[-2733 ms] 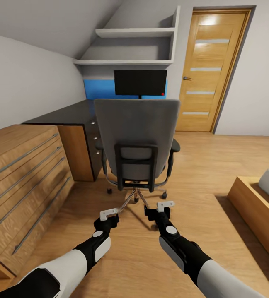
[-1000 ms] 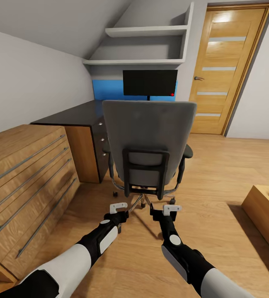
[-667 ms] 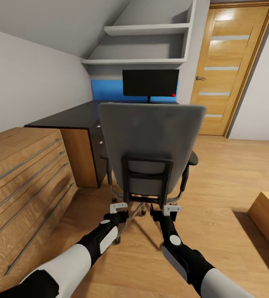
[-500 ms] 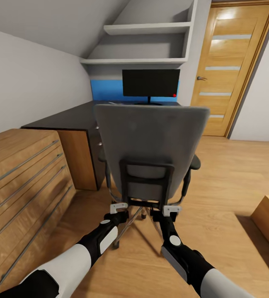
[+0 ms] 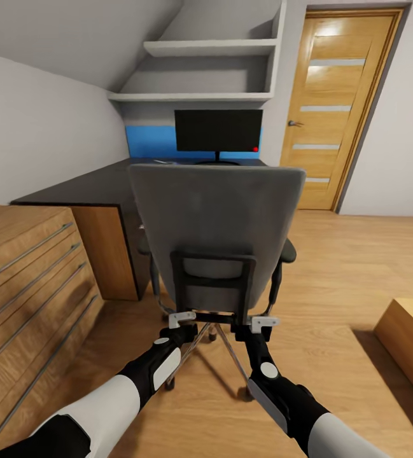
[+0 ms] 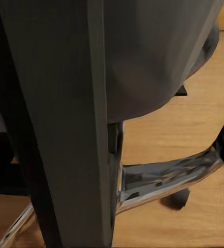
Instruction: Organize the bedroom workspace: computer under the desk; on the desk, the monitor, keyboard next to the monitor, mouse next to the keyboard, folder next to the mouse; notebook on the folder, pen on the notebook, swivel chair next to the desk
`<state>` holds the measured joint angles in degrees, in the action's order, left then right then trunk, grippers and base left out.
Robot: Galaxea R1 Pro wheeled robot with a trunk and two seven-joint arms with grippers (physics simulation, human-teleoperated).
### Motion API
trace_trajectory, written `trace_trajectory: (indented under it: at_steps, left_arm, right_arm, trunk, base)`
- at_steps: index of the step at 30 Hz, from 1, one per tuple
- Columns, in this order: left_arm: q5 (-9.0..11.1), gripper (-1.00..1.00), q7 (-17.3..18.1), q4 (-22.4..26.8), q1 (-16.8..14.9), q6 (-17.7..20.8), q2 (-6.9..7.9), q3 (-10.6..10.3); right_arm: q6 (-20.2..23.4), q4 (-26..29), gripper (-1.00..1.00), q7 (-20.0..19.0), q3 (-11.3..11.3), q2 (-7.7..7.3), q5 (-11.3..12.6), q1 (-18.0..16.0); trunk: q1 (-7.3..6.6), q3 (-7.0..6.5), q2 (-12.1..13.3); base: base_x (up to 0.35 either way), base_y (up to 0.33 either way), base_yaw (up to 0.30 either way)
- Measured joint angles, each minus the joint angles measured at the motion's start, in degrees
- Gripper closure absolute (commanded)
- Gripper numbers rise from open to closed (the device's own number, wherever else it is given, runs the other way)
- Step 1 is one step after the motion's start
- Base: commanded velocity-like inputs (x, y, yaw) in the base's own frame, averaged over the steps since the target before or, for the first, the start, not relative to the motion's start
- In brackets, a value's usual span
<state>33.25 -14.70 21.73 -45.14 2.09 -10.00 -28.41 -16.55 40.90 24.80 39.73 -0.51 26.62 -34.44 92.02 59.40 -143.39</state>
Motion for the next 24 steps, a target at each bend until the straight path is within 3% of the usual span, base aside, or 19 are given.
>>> trace_trajectory:
  at_steps: [11, 24]
  left_arm:
    - [0.01, -1.00, -0.07, 0.02, 0.00, -0.01, 0.00, 0.01]
    - [-0.02, -1.00, 0.00, -0.15, 0.00, -0.02, 0.00, 0.08]
  right_arm:
    - [0.04, -0.02, -1.00, -0.16, 0.05, 0.08, 0.06, -0.02]
    - [0.05, -0.02, -1.00, -0.04, 0.09, 0.11, 0.09, -0.01]
  trunk:
    - [-0.02, -0.13, 0.00]
    - [-0.03, -0.12, 0.00]
  base:
    - [0.151, 0.000, -0.017]
    - [0.300, -0.045, 0.000]
